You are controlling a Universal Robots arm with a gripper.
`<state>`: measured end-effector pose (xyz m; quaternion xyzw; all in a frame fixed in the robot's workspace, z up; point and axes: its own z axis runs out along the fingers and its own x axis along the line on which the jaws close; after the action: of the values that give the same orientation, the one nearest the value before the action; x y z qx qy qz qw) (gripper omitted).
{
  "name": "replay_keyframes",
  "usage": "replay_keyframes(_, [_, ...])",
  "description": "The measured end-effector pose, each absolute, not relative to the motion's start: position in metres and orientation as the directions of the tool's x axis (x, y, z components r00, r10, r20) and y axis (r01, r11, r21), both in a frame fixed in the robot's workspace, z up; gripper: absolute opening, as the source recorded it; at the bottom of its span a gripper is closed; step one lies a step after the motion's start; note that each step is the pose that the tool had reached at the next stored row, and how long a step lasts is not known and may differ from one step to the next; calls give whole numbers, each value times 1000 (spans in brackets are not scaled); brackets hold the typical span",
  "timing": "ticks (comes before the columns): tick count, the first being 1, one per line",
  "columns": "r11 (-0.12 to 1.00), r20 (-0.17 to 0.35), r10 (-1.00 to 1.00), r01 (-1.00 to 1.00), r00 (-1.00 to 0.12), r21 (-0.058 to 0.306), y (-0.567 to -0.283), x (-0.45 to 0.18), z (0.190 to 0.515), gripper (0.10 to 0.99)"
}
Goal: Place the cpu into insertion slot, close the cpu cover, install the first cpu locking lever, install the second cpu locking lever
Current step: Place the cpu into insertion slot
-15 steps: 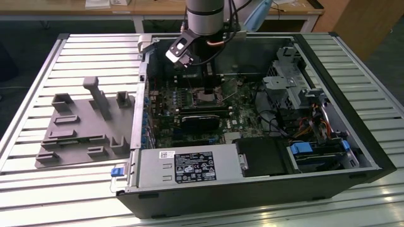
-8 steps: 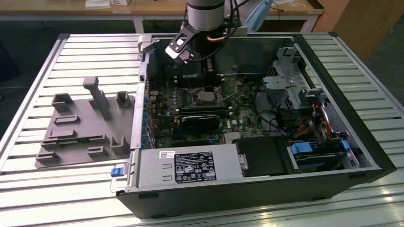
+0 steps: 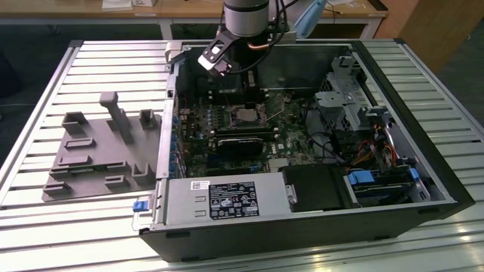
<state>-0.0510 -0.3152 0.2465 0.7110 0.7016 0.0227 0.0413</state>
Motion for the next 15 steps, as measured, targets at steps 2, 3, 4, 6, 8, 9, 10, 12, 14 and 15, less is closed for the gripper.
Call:
replay_keyframes(2, [-12,-26,1000,996,15,91,-315,-51,247,475])
replay_keyframes(3, [-12,-26,1000,996,15,91,-315,-51,247,416])
replay_keyframes(4, [-12,-26,1000,996,15,91,-315,-51,247,416])
replay_keyframes(6, [-12,-26,1000,996,15,91,-315,-51,247,298])
replay_keyframes(8, [-12,-26,1000,996,15,91,-315,-51,247,239])
replay_keyframes(9, [-12,-26,1000,996,15,91,-315,-51,247,180])
replay_keyframes(10, [-12,-26,1000,996,15,91,-315,-51,247,180])
replay_keyframes(12, [-12,-26,1000,996,15,91,-315,-51,247,102])
replay_keyframes(14, [-12,-26,1000,996,15,91,-315,-51,247,102])
replay_keyframes(15, [-12,-26,1000,996,15,91,-315,-51,247,102])
